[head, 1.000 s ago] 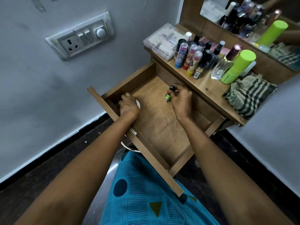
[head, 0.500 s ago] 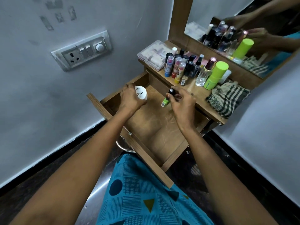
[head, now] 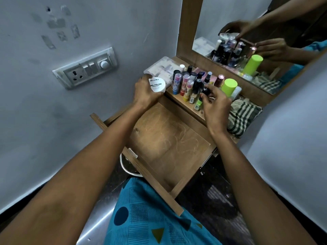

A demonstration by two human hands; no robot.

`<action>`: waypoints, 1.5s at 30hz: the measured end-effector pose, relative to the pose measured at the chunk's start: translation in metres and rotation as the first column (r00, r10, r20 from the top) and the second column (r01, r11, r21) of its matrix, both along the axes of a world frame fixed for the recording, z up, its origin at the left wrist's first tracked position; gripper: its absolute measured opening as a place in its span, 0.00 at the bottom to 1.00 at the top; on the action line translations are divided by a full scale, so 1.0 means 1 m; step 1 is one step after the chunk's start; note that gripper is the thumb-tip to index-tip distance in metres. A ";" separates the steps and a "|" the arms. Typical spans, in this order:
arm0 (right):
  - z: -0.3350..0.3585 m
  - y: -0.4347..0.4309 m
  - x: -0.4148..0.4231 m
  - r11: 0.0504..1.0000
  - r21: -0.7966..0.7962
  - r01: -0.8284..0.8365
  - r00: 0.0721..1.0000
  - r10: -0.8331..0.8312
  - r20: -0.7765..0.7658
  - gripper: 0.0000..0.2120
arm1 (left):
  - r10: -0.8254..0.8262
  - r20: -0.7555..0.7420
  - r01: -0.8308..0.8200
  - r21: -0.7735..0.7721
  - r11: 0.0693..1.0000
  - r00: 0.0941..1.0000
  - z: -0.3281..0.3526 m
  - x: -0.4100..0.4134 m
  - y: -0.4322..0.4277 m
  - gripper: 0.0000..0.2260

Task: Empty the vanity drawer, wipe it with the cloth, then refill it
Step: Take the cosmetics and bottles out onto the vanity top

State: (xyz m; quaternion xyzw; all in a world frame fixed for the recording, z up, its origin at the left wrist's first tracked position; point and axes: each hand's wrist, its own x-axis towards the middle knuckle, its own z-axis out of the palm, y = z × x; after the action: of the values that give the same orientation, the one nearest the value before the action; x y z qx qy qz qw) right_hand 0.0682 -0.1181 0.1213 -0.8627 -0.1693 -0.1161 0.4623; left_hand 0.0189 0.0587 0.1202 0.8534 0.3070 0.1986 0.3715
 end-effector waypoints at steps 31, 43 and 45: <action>-0.026 0.009 0.015 1.000 -0.014 0.016 0.992 -0.014 0.123 0.20 | -0.012 0.202 0.017 -0.021 1.000 0.979 -0.033 0.054 0.024 0.24; -0.035 -0.010 -0.005 0.999 -0.042 -0.005 0.992 0.011 0.126 0.18 | 0.084 0.304 -0.069 -0.059 0.996 0.949 -0.031 0.022 -0.001 0.19; -0.037 -0.014 -0.011 0.998 -0.055 -0.020 0.990 0.028 0.137 0.17 | 0.083 0.298 -0.058 -0.092 0.994 0.951 -0.035 0.012 -0.013 0.18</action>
State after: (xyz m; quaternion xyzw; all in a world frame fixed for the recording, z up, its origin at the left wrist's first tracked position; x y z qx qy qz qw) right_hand 0.0570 -0.1326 0.0843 -0.8626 -0.2144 -0.1653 0.4274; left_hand 0.0309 0.0452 0.0850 0.7856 0.2851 0.3266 0.4415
